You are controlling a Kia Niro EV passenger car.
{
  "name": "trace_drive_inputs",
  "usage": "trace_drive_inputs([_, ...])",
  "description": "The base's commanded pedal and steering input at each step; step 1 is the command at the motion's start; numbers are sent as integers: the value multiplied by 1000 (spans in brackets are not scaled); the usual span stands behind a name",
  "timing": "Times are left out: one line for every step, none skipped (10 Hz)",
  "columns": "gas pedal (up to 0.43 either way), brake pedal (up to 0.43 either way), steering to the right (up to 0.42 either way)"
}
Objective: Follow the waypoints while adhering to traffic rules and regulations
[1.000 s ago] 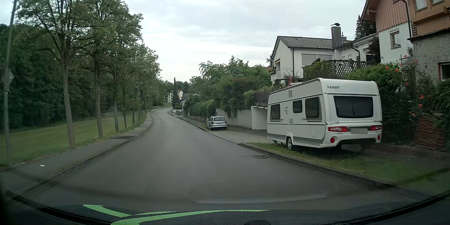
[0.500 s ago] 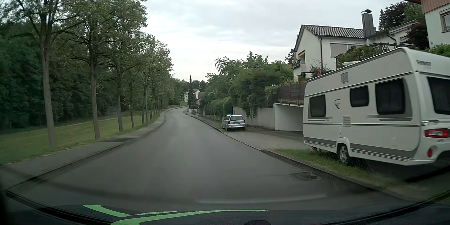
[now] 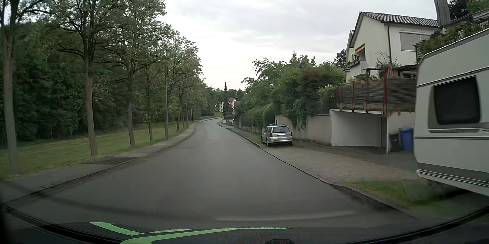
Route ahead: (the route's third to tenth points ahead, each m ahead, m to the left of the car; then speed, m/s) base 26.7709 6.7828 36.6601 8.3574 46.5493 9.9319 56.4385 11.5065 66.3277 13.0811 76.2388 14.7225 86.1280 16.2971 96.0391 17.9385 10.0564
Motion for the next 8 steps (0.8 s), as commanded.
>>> trace_drive_inputs([248,0,-57])
trace_drive_inputs([220,0,-51])
trace_drive_inputs([209,0,-46])
trace_drive_inputs([209,0,-41])
trace_drive_inputs([209,0,-37])
trace_drive_inputs([209,0,-34])
trace_drive_inputs([209,0,-32])
trace_drive_inputs([209,0,-30])
